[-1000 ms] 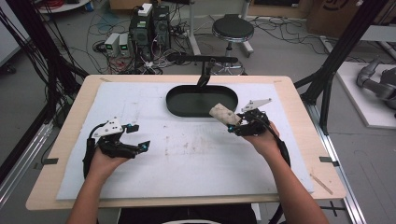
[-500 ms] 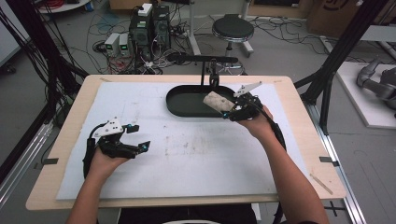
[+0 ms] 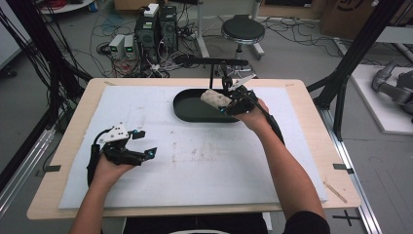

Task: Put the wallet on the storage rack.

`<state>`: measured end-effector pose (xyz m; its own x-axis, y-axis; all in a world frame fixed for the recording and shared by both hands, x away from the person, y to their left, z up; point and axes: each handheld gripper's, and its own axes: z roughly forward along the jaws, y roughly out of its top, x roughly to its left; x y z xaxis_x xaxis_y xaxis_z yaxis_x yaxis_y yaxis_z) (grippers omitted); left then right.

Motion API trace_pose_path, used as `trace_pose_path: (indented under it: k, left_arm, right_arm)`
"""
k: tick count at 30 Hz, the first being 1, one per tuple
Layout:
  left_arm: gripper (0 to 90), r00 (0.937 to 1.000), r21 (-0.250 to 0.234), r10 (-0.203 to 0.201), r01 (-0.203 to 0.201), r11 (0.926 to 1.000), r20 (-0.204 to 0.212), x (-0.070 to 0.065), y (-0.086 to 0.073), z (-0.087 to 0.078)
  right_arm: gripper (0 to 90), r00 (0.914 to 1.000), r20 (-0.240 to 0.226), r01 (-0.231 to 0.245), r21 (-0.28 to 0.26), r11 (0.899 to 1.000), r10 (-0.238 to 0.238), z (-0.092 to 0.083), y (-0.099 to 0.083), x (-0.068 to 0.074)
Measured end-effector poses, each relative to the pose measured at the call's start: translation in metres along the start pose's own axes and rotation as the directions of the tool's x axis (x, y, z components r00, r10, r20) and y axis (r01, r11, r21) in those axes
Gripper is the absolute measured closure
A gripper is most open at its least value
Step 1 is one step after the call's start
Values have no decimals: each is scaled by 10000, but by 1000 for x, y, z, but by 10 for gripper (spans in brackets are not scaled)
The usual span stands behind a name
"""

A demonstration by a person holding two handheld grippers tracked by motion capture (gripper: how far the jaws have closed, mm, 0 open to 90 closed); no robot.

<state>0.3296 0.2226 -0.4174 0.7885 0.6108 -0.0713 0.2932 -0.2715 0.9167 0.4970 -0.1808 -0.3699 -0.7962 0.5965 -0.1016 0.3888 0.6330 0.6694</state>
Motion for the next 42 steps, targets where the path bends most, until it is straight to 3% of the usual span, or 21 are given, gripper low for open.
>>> trace_pose_path:
  k: [3, 10, 21, 27, 36, 42]
  left_arm:
    - [167, 10000, -10, -2, 2, 10000, 2, 0, 0, 0]
    - [167, 10000, -10, -55, 55, 10000, 1, 1, -1, 0]
    - [167, 10000, 33, -29, 29, 10000, 10, 1, -1, 1]
    - [167, 10000, 45, -15, 14, 10000, 11, 1, -1, 1]
    - [167, 10000, 81, -65, 65, 9999, -17, 2, -2, 1]
    - [167, 10000, 80, -55, 55, 10000, -13, 2, -2, 1]
  right_arm:
    - [370, 9999, 122, 39, -39, 10000, -38, 12, 3, 1]
    - [370, 9994, 331, -98, 405, 9991, 85, 42, -1, 1]
    - [369, 9973, 484, -582, 744, 9955, 547, 58, -4, -13]
    - [363, 9952, 528, -889, 1245, 9882, 828, 69, -7, -16]
    - [319, 9903, 600, -1323, 1276, 9830, 1255, 69, -8, -19]
    - [294, 9901, 474, -1361, 846, 9871, 1324, 58, -5, -19]
